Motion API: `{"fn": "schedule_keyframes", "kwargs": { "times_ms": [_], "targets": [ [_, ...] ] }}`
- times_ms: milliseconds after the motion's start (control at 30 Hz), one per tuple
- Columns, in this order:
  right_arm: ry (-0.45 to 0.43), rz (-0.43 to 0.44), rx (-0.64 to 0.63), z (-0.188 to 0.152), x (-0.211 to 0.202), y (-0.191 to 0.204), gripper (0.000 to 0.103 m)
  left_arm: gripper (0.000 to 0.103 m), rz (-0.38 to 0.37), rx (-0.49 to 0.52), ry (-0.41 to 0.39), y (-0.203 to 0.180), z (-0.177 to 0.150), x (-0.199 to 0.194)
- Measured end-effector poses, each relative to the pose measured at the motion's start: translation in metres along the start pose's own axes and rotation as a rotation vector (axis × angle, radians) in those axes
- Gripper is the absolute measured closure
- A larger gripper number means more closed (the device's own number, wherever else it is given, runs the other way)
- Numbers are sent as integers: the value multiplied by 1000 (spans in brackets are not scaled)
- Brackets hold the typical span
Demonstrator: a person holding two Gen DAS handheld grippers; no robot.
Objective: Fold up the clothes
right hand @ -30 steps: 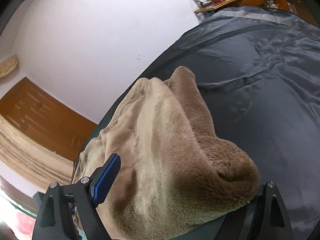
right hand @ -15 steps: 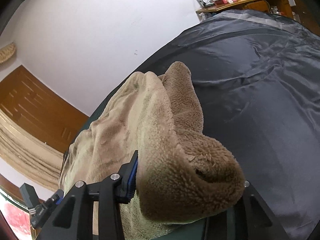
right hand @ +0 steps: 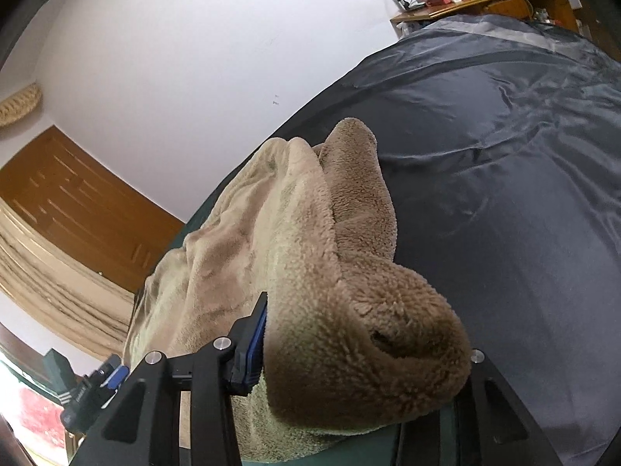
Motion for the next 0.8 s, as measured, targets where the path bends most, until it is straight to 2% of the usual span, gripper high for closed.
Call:
{"fn": "schedule_keyframes", "kwargs": {
  "times_ms": [67, 100, 333, 433, 633, 800],
  "targets": [
    [11, -7, -11, 0, 1, 1, 61, 1, -3, -7, 5, 2, 0, 1],
    [16, -17, -15, 1, 2, 2, 64, 1, -4, -11, 9, 3, 0, 1],
    [-25, -172, -170, -1, 12, 16, 66, 1, 13, 2, 29, 4, -5, 9],
    [-41, -195, -186, 0, 12, 17, 71, 1, 16, 5, 36, 6, -6, 11],
    [-52, -171, -144, 4, 7, 15, 78, 1, 7, 51, 71, 9, 1, 7],
    [-71, -107, -102, 20, 11, 37, 80, 1, 37, 95, 25, 23, 22, -8]
  ]
}}
Point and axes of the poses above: each gripper's, at about its wrist camera, not at the fingertips, and x roughly the way its jaws point, y to its left, z to its top, the point moved 9 cm from there along x, roughly the way its jaws point, and after that the axes turned 4 degrees about -y, right-handed, at the moved point
